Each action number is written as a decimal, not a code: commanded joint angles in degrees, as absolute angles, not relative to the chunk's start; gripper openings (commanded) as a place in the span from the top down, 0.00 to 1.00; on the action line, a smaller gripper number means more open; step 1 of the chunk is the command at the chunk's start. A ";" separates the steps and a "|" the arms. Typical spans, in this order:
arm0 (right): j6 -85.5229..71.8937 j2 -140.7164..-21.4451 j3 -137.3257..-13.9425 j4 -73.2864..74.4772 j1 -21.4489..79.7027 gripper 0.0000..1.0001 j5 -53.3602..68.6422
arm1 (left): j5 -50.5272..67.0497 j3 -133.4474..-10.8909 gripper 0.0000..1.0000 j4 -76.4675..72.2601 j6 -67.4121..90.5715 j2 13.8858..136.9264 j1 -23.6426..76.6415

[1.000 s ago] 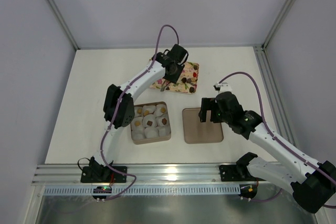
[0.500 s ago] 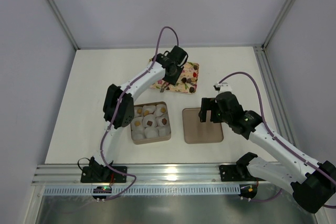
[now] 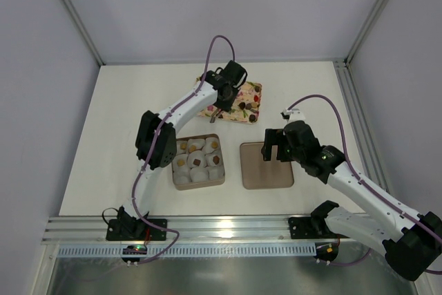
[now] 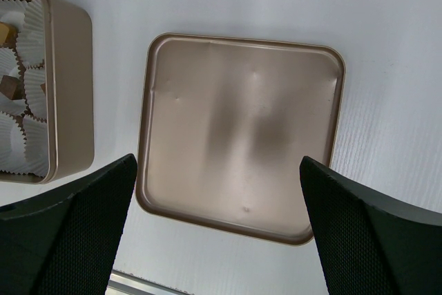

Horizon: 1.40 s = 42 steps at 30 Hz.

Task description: Pack the chocolate

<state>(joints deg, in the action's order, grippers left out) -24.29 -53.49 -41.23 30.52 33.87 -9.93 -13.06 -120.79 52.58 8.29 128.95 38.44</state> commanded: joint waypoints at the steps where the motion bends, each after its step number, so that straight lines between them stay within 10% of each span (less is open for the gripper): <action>1: -23.82 -52.91 -41.13 30.06 33.57 0.00 -10.90 | -13.18 -123.31 0.73 51.77 7.56 126.12 38.06; 24: -24.17 -55.19 -41.40 27.77 33.49 0.00 -9.67 | -10.73 -120.77 0.82 55.46 11.42 114.79 38.14; 42: -24.61 -59.59 -41.66 23.91 33.40 0.00 -6.77 | -6.59 -93.45 0.83 60.37 16.70 86.51 38.14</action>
